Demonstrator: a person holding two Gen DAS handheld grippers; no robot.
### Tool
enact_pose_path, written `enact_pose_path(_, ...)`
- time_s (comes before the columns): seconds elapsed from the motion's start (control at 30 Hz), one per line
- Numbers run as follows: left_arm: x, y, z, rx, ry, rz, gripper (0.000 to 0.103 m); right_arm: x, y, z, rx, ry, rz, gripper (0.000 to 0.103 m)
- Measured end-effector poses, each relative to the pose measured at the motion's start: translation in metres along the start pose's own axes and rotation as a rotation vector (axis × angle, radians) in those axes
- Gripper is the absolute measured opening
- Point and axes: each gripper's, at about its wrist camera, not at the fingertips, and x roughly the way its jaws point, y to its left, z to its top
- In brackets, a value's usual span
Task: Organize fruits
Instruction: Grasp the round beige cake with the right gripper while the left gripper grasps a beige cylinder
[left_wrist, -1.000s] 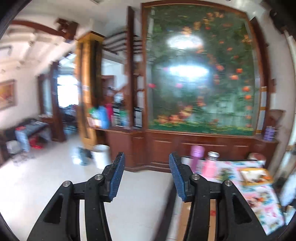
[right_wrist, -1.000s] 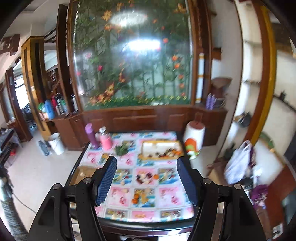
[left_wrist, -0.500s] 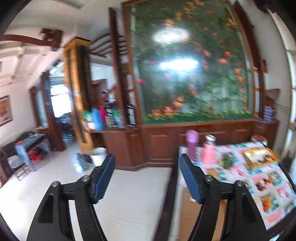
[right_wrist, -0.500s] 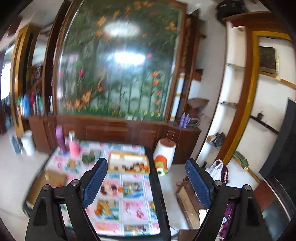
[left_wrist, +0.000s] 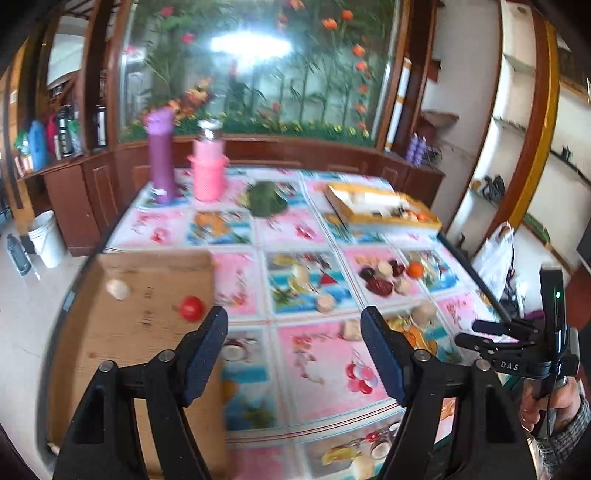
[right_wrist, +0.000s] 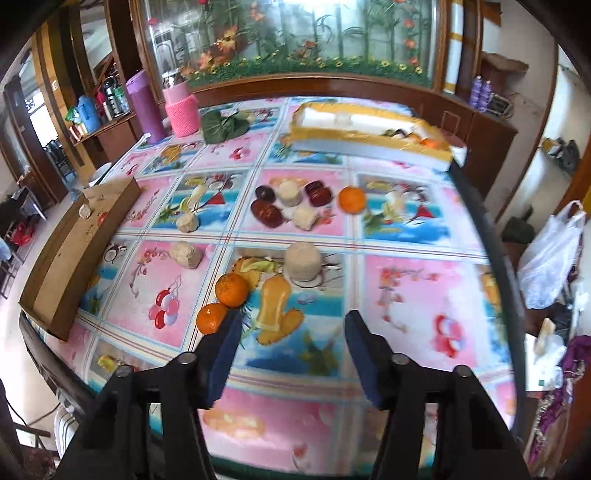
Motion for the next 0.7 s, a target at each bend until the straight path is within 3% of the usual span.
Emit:
enact_pose_path(0.1, 0.047, -0.023, -0.009, 0.027, 0.089, -0.032, 0.052, 0.016, -0.004, 0.006, 0.010, -0.018, 0.030, 0.053)
enact_pose_path(0.33, 0.117, -0.038, -0.013, 0.013, 0.221, -0.064, 0.051, 0.031, -0.028, 0.020, 0.020, -0.076, 0.075, 0.053)
enact_pose_path(0.7, 0.167, -0.050, 0.000, -0.007, 0.291, -0.136, 0.051, 0.060, -0.038, 0.040, 0.014, -0.044, 0.184, 0.053)
